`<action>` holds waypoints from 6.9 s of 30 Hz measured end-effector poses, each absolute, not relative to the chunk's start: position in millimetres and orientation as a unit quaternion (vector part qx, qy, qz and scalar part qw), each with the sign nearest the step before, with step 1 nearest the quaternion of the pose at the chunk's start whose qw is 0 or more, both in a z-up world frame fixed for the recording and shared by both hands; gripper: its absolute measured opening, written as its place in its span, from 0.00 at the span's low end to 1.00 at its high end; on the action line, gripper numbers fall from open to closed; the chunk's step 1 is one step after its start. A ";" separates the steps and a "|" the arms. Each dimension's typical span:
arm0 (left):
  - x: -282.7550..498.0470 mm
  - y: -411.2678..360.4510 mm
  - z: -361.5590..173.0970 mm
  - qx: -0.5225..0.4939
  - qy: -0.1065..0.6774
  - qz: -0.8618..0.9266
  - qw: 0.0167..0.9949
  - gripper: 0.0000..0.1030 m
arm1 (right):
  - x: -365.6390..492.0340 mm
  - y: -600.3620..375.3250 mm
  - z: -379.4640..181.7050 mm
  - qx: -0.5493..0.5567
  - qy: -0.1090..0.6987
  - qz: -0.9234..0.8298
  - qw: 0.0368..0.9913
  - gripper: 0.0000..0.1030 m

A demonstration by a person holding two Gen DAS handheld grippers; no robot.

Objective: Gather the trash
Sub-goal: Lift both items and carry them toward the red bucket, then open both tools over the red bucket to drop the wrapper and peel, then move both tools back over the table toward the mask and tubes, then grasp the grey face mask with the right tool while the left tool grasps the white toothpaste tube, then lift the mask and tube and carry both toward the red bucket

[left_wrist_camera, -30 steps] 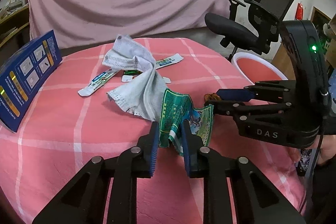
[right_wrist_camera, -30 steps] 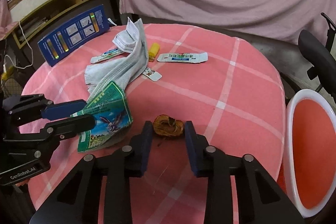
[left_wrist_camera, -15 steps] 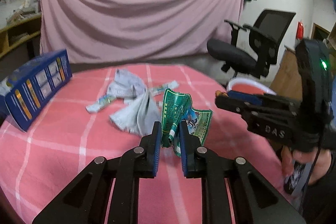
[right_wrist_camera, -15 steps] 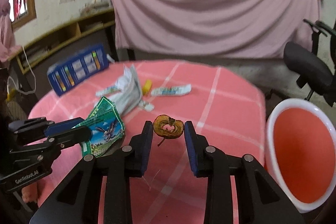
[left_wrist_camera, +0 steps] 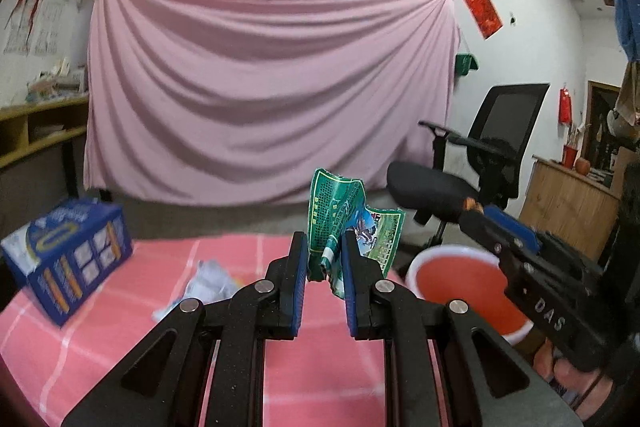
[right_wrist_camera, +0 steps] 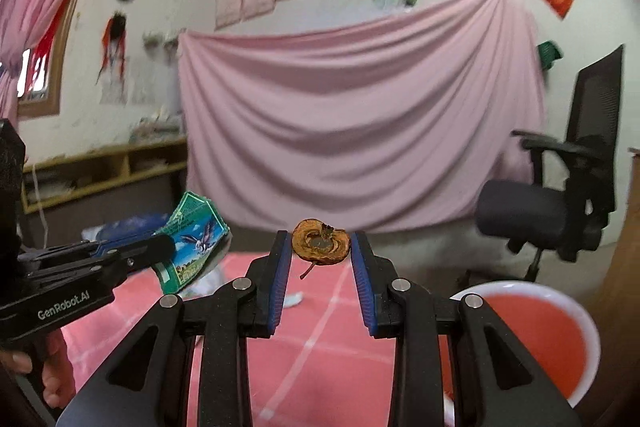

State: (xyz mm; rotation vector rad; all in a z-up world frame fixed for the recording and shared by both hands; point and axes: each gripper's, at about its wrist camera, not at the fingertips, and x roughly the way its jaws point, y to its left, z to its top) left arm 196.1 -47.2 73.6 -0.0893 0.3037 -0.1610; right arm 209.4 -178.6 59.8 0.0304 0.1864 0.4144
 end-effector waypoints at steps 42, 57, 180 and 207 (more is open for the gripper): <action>296.9 -230.0 51.2 0.013 0.230 -0.210 0.950 0.14 | 239.2 -353.0 29.2 0.156 0.147 -0.013 0.977 0.28; 314.9 -236.4 34.1 0.002 0.283 -0.215 0.935 0.20 | 253.6 -358.0 14.8 0.174 0.199 -0.013 0.964 0.28; 245.1 90.2 -19.9 -0.056 0.301 0.019 0.952 0.16 | 282.8 -53.9 4.2 0.044 0.287 0.290 0.912 0.08; 188.0 -6.8 76.6 -0.027 0.043 0.001 0.999 0.16 | 208.6 -143.7 72.4 0.059 0.015 0.207 0.976 0.08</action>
